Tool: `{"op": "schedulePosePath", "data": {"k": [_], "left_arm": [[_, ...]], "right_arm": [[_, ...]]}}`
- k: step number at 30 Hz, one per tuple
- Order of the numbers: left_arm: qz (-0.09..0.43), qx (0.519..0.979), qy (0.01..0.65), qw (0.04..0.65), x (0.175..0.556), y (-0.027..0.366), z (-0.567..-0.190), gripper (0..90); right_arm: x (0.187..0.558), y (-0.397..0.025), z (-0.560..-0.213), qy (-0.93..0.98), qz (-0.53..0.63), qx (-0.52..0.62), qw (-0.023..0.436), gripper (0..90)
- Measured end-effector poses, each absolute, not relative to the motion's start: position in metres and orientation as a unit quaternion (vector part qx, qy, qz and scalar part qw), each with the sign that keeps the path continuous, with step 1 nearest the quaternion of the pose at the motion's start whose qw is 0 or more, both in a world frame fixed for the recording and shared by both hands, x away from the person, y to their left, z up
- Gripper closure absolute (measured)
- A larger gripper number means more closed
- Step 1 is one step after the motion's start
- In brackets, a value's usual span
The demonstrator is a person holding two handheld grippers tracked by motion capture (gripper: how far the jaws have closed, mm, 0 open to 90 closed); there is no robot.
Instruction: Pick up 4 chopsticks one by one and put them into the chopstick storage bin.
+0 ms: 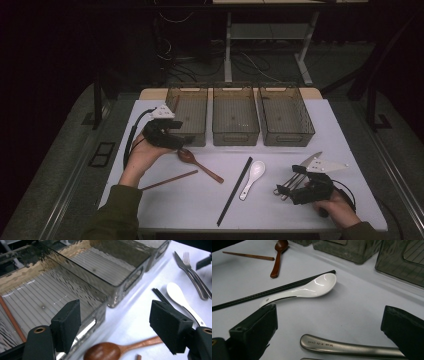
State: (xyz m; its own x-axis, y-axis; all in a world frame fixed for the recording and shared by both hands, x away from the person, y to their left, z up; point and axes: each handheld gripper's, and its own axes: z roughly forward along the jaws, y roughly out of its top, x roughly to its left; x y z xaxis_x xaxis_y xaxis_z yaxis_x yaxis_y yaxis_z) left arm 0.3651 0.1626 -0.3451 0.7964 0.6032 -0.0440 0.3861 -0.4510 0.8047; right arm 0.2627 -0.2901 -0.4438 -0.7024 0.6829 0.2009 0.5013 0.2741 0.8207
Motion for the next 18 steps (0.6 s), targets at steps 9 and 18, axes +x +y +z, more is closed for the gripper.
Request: {"op": "schedulePosePath", "data": {"k": [9, 18], "left_arm": [[0.129, 0.846, 0.274, 0.438, 0.336, 0.175, -0.362, 24.3], [0.124, 0.851, 0.274, 0.430, 0.312, 0.194, -0.383, 37.8]], "right_arm": [[0.263, -0.292, -0.444, 0.790, 0.472, 0.378, 0.101, 0.7], [0.263, -0.291, -0.444, 0.792, 0.469, 0.377, 0.102, 0.7]]}}
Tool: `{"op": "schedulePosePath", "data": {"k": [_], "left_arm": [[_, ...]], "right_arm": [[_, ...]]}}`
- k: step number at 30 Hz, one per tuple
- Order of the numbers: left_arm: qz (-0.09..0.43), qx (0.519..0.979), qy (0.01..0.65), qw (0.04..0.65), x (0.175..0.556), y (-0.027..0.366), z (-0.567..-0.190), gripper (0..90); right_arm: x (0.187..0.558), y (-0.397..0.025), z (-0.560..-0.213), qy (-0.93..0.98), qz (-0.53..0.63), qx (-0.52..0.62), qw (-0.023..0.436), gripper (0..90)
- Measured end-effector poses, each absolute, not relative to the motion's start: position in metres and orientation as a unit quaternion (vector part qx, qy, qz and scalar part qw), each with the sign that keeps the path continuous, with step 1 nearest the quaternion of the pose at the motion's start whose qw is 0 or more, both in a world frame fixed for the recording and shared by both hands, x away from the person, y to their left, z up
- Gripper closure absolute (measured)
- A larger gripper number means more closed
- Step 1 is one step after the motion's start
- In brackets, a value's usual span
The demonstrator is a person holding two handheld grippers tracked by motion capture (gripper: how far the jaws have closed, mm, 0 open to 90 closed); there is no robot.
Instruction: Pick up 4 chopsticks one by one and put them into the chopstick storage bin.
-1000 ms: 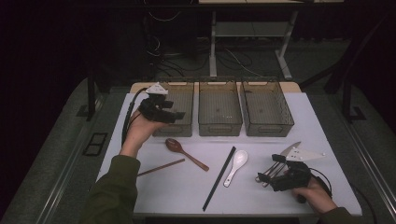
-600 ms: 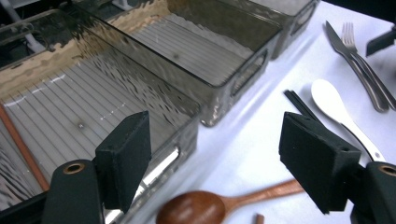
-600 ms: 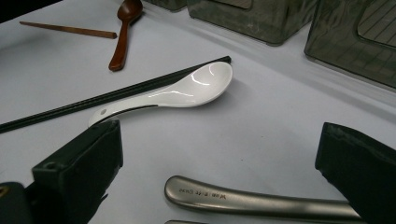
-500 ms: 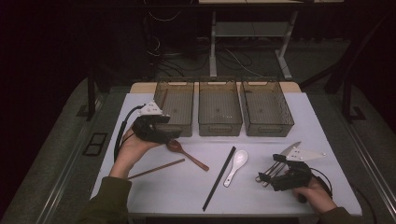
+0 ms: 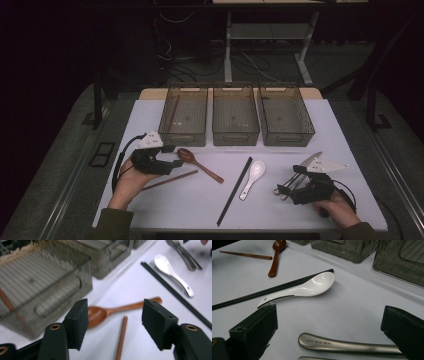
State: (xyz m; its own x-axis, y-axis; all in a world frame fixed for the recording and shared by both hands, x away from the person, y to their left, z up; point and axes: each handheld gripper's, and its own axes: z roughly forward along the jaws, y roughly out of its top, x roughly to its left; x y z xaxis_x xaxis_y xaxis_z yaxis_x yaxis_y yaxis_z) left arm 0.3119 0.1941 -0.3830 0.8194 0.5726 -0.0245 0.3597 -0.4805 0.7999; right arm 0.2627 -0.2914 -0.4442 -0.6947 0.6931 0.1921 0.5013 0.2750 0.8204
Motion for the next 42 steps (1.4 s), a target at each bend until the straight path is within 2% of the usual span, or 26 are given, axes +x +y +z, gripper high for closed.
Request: {"op": "schedulePosePath", "data": {"k": [12, 20, 32, 42], "left_arm": [[0.104, 0.848, 0.300, 0.423, 0.291, 0.213, -0.407, 52.2], [0.112, 0.850, 0.310, 0.411, 0.283, 0.227, -0.418, 60.8], [0.070, 0.864, 0.309, 0.392, 0.289, 0.237, -0.435, 73.6], [0.070, 0.875, 0.297, 0.375, 0.290, 0.233, -0.437, 77.7]], "right_arm": [[0.263, -0.291, -0.445, 0.793, 0.470, 0.375, 0.103, 0.7], [0.263, -0.291, -0.445, 0.794, 0.469, 0.372, 0.102, 0.7], [0.263, -0.290, -0.445, 0.795, 0.469, 0.371, 0.101, 0.7], [0.263, -0.290, -0.445, 0.797, 0.467, 0.370, 0.101, 0.6]]}}
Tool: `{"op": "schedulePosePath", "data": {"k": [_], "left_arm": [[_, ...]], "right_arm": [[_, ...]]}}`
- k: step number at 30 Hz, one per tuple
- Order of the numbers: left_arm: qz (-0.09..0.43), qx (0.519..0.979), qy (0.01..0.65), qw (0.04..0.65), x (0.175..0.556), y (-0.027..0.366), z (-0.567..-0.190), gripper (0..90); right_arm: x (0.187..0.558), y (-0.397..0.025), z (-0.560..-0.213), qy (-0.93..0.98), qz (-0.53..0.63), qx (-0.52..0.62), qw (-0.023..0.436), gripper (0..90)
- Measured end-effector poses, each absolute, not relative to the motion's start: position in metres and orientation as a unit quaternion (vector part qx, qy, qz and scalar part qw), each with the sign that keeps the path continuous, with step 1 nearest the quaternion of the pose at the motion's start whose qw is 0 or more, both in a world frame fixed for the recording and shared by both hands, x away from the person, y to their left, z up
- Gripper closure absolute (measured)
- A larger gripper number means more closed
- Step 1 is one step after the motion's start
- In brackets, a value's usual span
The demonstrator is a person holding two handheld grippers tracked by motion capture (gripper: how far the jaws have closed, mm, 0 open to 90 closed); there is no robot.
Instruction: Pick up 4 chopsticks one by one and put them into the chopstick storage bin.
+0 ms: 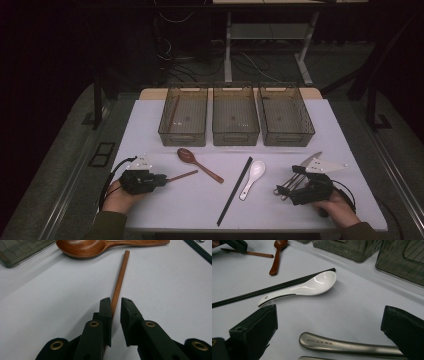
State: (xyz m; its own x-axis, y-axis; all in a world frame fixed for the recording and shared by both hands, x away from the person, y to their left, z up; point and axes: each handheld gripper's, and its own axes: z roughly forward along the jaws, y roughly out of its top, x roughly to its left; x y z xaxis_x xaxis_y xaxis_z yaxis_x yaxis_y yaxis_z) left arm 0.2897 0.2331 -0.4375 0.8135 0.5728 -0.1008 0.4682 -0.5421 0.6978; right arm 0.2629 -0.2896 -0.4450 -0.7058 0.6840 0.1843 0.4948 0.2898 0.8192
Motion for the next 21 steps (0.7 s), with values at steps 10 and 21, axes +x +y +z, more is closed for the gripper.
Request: {"op": "schedulePosePath", "data": {"k": [10, 21], "left_arm": [[0.071, 0.883, 0.291, 0.361, 0.2915, 0.2342, -0.4399, 77.7], [0.072, 0.887, 0.287, 0.354, 0.2918, 0.2341, -0.4417, 79.4]], "right_arm": [[0.2630, -0.2895, -0.4452, 0.797, 0.467, 0.369, 0.102, 0.7], [0.2630, -0.2892, -0.4453, 0.798, 0.466, 0.369, 0.102, 0.7]]}}
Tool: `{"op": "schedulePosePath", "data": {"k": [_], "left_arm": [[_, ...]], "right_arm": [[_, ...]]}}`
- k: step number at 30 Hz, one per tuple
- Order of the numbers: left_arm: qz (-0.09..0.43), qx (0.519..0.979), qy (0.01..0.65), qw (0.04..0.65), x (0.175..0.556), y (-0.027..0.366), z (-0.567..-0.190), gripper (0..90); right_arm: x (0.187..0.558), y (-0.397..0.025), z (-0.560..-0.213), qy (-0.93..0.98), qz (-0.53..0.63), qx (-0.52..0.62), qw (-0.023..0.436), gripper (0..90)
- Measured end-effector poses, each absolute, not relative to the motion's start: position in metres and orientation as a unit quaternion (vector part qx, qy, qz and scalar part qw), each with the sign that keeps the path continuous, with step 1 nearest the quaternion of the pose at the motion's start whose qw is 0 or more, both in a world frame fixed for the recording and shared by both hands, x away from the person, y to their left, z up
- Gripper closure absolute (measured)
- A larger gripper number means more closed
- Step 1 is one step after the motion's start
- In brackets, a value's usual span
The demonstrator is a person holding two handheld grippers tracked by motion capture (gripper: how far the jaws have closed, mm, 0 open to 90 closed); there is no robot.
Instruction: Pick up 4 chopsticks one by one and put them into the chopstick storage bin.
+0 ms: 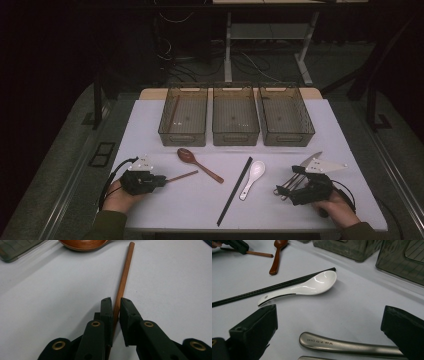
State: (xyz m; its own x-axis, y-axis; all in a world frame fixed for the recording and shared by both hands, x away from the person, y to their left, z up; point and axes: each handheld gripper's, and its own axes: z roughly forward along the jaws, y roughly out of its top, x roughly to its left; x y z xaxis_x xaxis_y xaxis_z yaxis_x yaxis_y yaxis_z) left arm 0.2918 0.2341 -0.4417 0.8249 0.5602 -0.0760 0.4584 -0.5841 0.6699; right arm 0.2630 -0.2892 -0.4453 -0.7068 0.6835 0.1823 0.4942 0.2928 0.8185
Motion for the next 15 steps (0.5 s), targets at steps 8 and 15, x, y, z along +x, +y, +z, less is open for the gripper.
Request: {"op": "schedulePosePath", "data": {"k": [8, 15], "left_arm": [[0.064, 0.887, 0.285, 0.357, 0.2926, 0.2348, -0.4417, 80.8], [0.053, 0.889, 0.283, 0.357, 0.2912, 0.2327, -0.4409, 82.3]], "right_arm": [[0.2629, -0.2891, -0.4453, 0.798, 0.466, 0.369, 0.101, 0.7], [0.2630, -0.2890, -0.4453, 0.798, 0.466, 0.368, 0.101, 0.7]]}}
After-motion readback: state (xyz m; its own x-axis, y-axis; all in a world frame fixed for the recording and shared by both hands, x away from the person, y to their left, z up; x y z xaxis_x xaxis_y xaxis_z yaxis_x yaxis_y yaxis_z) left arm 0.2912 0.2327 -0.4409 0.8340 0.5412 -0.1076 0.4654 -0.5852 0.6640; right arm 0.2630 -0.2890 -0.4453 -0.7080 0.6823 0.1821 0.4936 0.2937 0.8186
